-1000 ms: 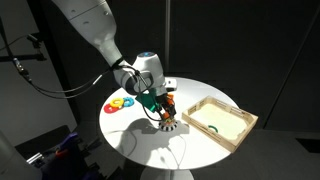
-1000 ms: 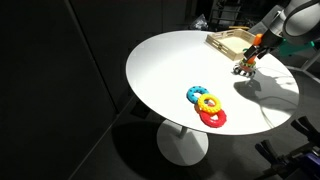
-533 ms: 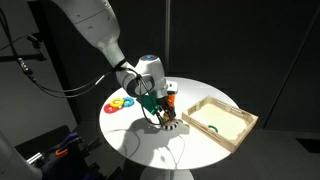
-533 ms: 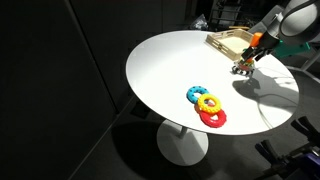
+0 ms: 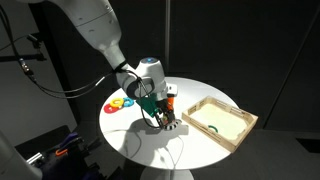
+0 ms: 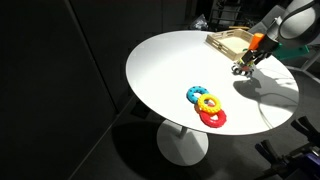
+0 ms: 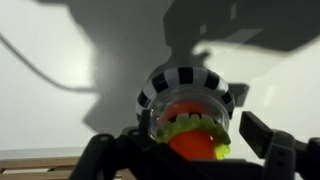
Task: Put the light green ring on the table
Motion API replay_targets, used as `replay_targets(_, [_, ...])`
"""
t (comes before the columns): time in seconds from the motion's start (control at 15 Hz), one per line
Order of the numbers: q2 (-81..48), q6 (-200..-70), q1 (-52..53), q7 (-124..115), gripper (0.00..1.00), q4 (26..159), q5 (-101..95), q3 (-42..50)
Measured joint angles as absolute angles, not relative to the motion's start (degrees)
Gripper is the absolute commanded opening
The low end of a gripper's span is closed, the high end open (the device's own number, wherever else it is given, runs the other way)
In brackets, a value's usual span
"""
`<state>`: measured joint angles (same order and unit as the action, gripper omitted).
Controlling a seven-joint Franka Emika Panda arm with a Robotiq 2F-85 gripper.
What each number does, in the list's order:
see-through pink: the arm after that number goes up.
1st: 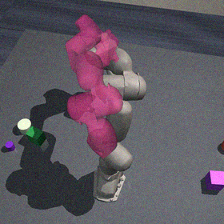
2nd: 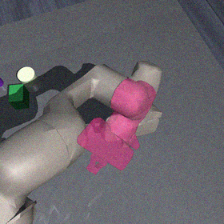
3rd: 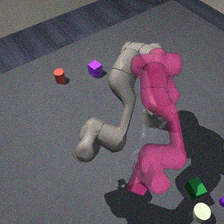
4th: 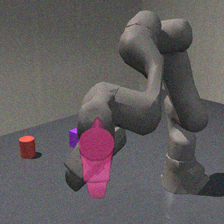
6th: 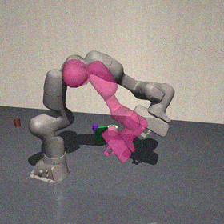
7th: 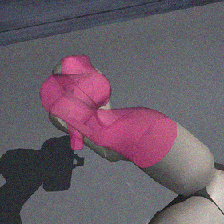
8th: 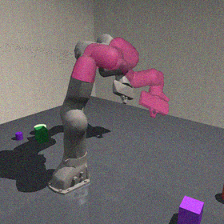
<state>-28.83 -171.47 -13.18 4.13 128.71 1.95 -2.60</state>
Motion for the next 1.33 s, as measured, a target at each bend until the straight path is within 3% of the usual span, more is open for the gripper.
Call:
replay_targets(0.13, [-28.8,-171.5,-13.2,4.4,0.41,128.7,1.9,-2.6])
replay_targets(0.33, [-28.6,-171.8,-13.2,4.8,0.30,128.7,1.9,-2.6])
replay_targets(1.33, [-19.5,-171.9,-13.0,5.4,0.30,132.8,1.9,-3.0])
